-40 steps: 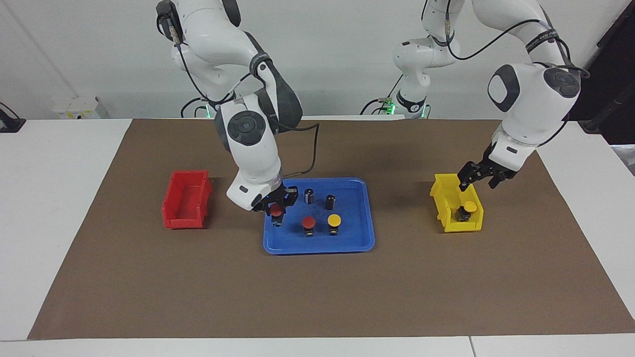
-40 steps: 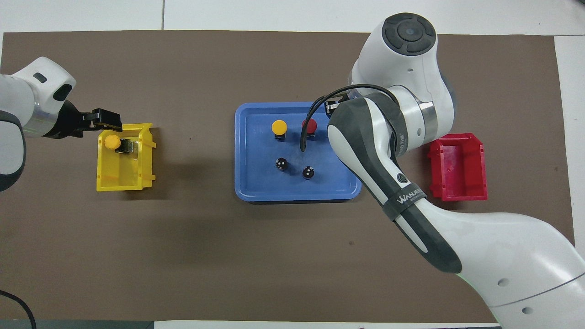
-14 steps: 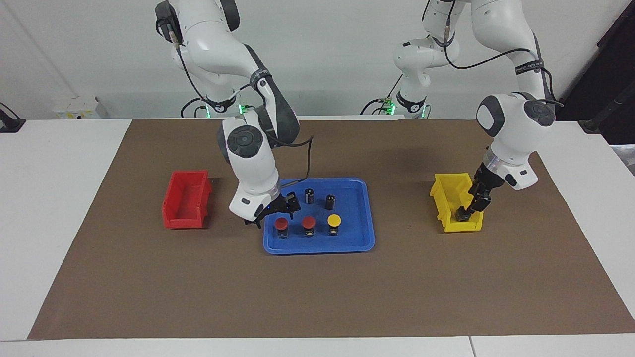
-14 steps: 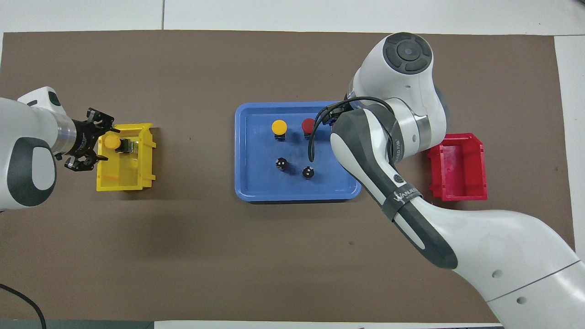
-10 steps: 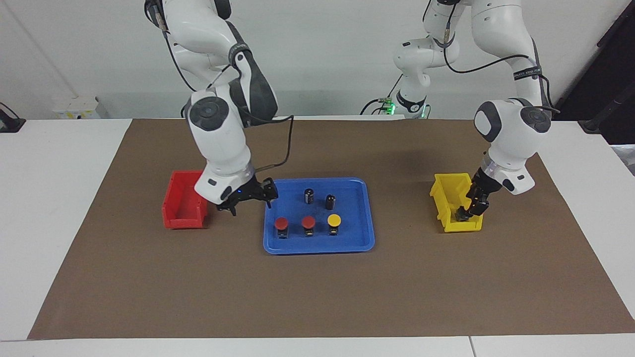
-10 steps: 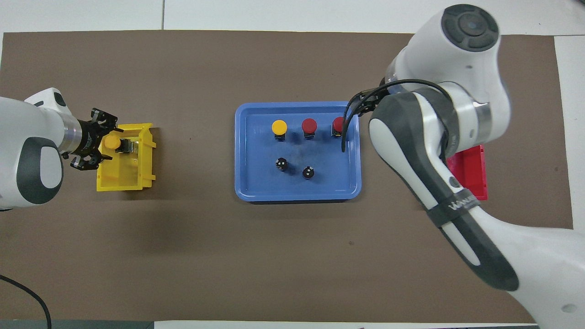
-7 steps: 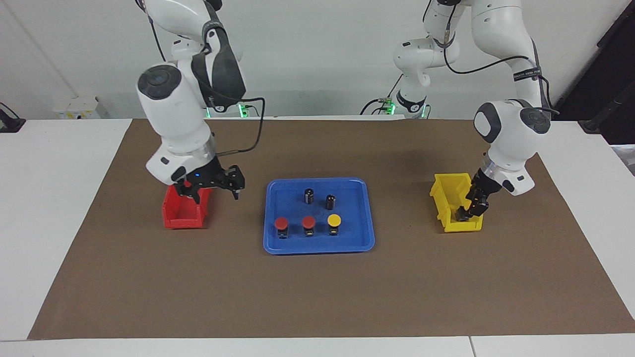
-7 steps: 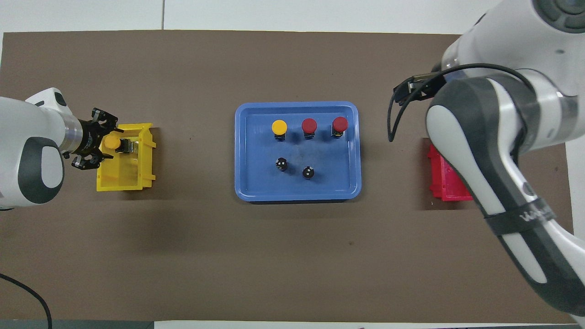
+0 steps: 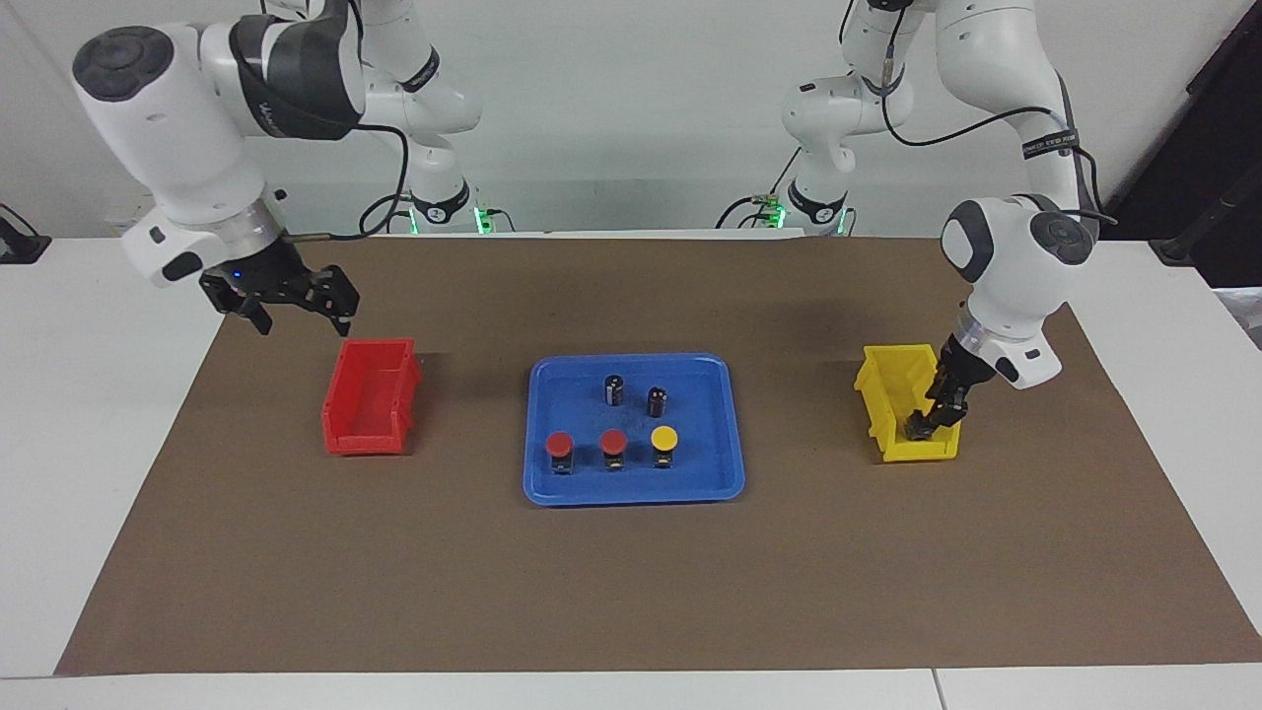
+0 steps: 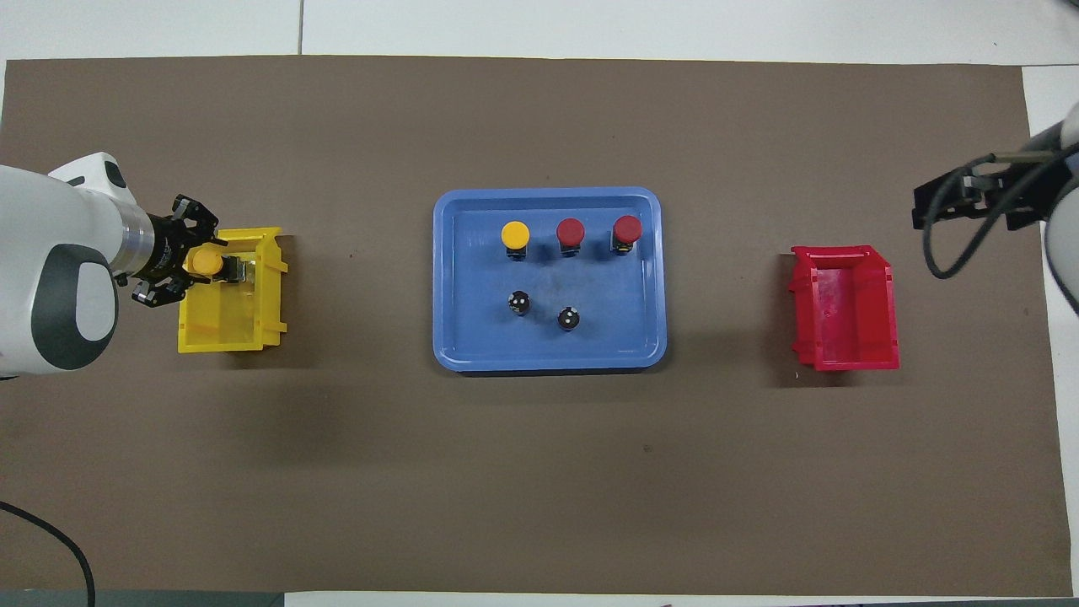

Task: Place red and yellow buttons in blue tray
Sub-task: 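Release the red button in the tray and withdraw the right gripper to rest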

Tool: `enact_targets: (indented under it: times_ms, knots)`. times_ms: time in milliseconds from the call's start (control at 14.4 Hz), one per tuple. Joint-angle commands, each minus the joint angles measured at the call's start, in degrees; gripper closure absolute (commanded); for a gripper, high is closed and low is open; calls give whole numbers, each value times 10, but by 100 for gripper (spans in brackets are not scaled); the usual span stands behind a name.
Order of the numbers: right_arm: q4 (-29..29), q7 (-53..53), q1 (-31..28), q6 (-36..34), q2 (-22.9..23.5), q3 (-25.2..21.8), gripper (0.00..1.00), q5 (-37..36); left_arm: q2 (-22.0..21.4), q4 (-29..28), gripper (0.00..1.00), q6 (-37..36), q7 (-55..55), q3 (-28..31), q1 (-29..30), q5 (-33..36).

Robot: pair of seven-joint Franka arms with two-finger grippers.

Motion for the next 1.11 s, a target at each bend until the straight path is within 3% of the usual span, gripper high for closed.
enact_targets:
  times_ms: [0,278,905,1044]
  knots:
    - [-49,-15,-13,-30,-62,-4,0,-4,8,11,49,-15,-13,3,-5,13]
    - [-26,-16,-9,-63,-60,-38,0,-4,8,9,49,-11,-13,3,-4,13]
    - [-31,-11,-6,-34,-63,-36,0,0,8,4,49,-7,-9,3,3,13]
    - [-31,-15,-1,-29,-61,-39,0,0,8,4,63,-8,-9,3,3,13]
